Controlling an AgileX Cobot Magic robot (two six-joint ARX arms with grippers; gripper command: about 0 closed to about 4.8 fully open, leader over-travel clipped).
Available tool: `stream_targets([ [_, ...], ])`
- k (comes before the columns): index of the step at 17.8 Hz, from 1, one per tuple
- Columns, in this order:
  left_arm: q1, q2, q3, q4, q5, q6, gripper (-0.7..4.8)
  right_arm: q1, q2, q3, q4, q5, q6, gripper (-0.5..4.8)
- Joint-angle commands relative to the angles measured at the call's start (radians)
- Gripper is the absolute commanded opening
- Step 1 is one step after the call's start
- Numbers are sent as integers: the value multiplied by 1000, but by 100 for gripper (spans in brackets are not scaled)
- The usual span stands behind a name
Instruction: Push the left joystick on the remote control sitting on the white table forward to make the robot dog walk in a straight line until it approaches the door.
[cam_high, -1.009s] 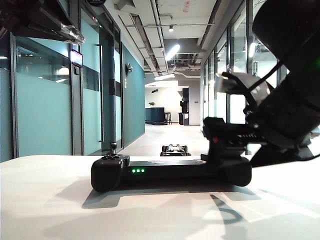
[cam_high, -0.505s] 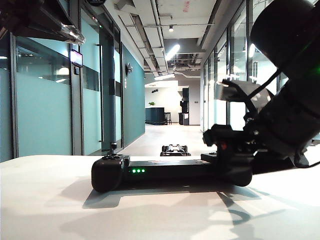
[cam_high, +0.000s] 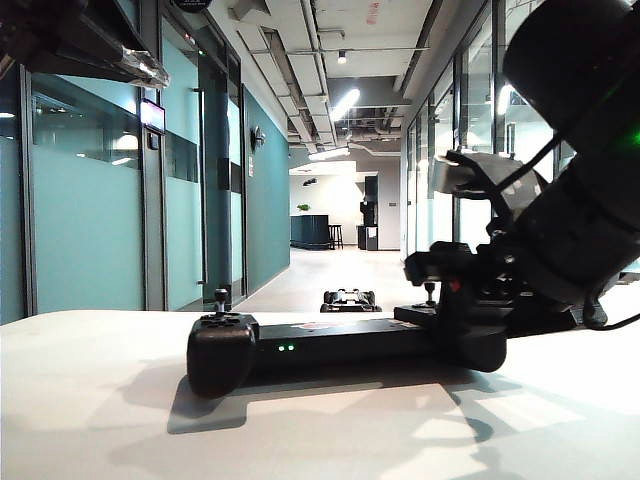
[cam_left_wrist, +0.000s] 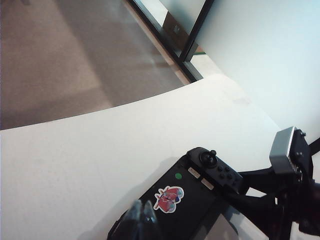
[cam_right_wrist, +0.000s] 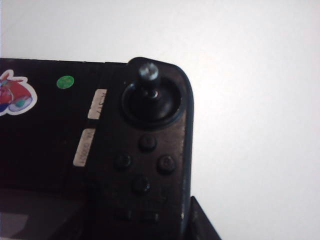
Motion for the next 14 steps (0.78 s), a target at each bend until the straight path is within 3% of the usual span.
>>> stream_targets([
  [1, -1, -3, 6, 11, 7, 1, -6, 3, -3, 3, 22, -11, 8, 133],
  [4, -2, -3, 6, -5, 8, 1, -6, 5, -5, 3, 22, 3, 19, 111],
  [9, -2, -3, 6, -33, 101, 3, -6, 75, -23, 4, 11, 174, 120, 106],
  [14, -2, 3, 5, -98, 165, 45, -6, 171, -29, 4, -50, 275, 244, 106],
])
